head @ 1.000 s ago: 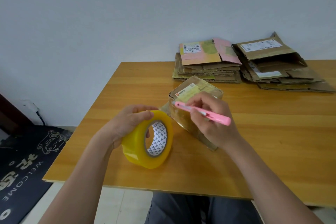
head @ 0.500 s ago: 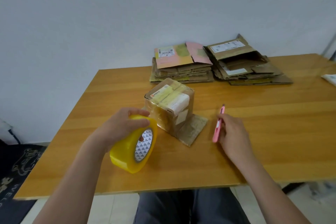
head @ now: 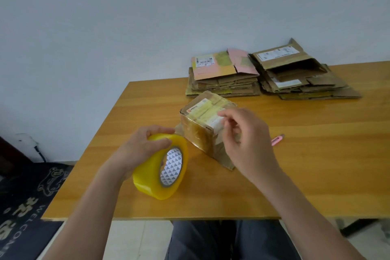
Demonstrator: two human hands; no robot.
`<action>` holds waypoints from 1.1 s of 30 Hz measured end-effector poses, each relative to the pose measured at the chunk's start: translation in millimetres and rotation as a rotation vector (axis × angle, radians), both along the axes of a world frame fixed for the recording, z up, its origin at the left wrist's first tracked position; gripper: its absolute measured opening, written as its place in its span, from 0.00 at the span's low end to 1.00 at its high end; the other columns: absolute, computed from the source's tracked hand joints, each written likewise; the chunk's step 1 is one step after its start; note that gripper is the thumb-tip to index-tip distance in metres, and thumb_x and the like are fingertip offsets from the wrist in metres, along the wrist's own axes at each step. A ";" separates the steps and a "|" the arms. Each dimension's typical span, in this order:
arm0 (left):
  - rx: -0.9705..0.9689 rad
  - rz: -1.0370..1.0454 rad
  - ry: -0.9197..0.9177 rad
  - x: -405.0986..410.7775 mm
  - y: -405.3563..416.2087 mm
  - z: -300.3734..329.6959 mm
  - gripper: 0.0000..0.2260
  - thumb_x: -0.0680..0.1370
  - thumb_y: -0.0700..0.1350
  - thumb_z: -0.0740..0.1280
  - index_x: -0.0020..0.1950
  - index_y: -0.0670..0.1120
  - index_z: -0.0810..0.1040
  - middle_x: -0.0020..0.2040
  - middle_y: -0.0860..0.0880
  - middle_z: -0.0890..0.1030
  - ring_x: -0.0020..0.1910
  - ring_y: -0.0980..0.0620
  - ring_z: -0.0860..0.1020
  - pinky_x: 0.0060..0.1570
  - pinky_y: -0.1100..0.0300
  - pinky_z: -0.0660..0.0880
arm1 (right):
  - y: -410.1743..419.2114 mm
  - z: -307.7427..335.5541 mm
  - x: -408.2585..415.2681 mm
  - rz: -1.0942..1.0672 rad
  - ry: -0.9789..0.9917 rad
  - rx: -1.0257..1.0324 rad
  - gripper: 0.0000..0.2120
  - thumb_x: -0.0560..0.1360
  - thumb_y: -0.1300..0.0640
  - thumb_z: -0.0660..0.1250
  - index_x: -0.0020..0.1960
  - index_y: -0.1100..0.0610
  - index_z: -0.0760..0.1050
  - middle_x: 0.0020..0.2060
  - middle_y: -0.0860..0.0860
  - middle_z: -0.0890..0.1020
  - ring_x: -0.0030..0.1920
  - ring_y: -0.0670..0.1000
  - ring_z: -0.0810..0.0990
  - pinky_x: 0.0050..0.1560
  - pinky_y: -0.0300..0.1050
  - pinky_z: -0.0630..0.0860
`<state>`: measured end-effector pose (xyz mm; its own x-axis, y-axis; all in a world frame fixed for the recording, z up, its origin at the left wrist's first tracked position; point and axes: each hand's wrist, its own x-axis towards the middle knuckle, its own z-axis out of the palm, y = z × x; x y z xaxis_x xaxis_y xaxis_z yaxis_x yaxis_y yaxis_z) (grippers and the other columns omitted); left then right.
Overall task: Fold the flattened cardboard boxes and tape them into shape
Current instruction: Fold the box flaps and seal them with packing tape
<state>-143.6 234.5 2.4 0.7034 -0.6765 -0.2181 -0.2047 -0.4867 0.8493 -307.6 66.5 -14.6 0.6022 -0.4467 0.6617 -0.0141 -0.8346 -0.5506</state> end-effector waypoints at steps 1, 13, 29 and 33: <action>0.007 0.000 -0.017 1.7 4.3 0.3 0.12 0.76 0.45 0.71 0.58 0.56 0.81 0.51 0.48 0.83 0.37 0.53 0.83 0.38 0.55 0.79 | 13.3 5.7 8.9 0.094 0.027 0.060 0.11 0.78 0.62 0.64 0.59 0.61 0.78 0.47 0.50 0.81 0.45 0.44 0.79 0.45 0.36 0.79; 0.048 0.049 -0.200 23.6 70.1 4.4 0.15 0.71 0.49 0.76 0.53 0.63 0.77 0.52 0.57 0.80 0.51 0.52 0.80 0.53 0.48 0.79 | 80.0 -30.5 123.1 0.457 0.418 0.941 0.26 0.69 0.36 0.70 0.38 0.62 0.78 0.37 0.58 0.81 0.41 0.54 0.81 0.57 0.65 0.76; -0.094 0.329 -0.356 20.4 94.1 -16.2 0.53 0.56 0.59 0.78 0.75 0.60 0.55 0.70 0.53 0.63 0.63 0.56 0.66 0.56 0.62 0.68 | 83.9 -65.1 169.7 0.168 0.301 0.861 0.11 0.78 0.52 0.68 0.38 0.53 0.76 0.38 0.53 0.82 0.42 0.56 0.83 0.43 0.61 0.81; -0.112 0.350 -0.444 34.7 104.8 -35.6 0.32 0.68 0.46 0.79 0.64 0.59 0.64 0.50 0.54 0.76 0.45 0.52 0.76 0.36 0.67 0.70 | 91.1 -75.3 176.6 0.115 0.272 0.990 0.11 0.79 0.53 0.67 0.40 0.57 0.76 0.40 0.55 0.82 0.41 0.56 0.84 0.39 0.58 0.83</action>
<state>-108.9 339.3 -33.2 0.8975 -0.3886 0.2086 -0.3960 -0.5018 0.7690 -131.0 157.6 -89.8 0.7499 -0.6474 -0.1362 -0.1897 -0.0132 -0.9818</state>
